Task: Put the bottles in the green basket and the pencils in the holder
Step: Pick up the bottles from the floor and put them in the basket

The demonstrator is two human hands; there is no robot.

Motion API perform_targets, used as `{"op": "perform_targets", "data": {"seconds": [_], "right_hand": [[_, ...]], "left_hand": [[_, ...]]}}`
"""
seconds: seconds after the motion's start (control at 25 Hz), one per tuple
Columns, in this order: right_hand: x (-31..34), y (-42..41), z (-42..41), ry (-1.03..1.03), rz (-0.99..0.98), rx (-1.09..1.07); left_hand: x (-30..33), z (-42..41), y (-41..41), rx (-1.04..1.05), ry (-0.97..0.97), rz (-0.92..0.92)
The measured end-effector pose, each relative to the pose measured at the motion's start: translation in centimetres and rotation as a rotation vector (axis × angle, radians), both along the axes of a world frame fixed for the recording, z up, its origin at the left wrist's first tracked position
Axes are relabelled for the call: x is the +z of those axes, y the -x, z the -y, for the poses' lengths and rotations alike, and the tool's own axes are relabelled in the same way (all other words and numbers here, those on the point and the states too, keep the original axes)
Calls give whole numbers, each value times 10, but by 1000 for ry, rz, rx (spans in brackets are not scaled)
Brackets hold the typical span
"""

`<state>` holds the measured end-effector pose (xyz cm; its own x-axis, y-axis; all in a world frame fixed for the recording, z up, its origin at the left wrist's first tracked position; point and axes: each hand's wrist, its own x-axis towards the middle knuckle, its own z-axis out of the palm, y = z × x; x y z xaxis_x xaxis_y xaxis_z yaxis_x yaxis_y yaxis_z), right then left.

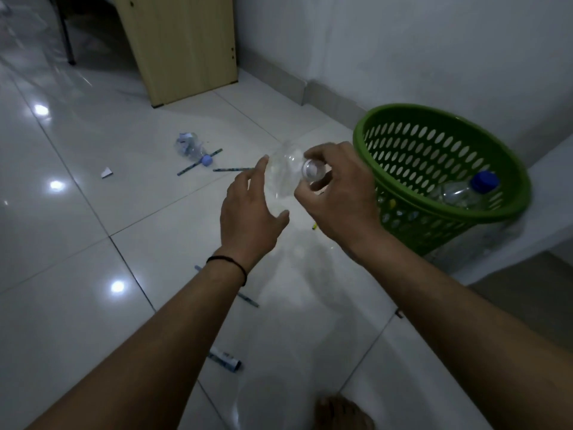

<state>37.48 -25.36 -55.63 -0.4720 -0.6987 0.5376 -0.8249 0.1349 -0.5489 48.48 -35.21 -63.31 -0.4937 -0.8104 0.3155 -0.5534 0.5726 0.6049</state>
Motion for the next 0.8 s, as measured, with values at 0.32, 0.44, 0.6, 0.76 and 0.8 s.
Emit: {"op": "perform_targets", "data": {"seconds": [0.32, 0.44, 0.6, 0.76, 0.8], "right_hand": [[31, 40, -49, 158, -109, -360], [28, 56, -65, 91, -89, -438], [18, 58, -75, -80, -100, -433], [13, 43, -63, -97, -213, -384], [10, 37, -57, -106, -228, -352]], "left_hand": [[25, -43, 54, -51, 27, 10], [24, -56, 66, -100, 29, -11], [22, -64, 69, -116, 54, 6], [24, -59, 61, -82, 70, 36], [24, -56, 57, -64, 77, 44]]}}
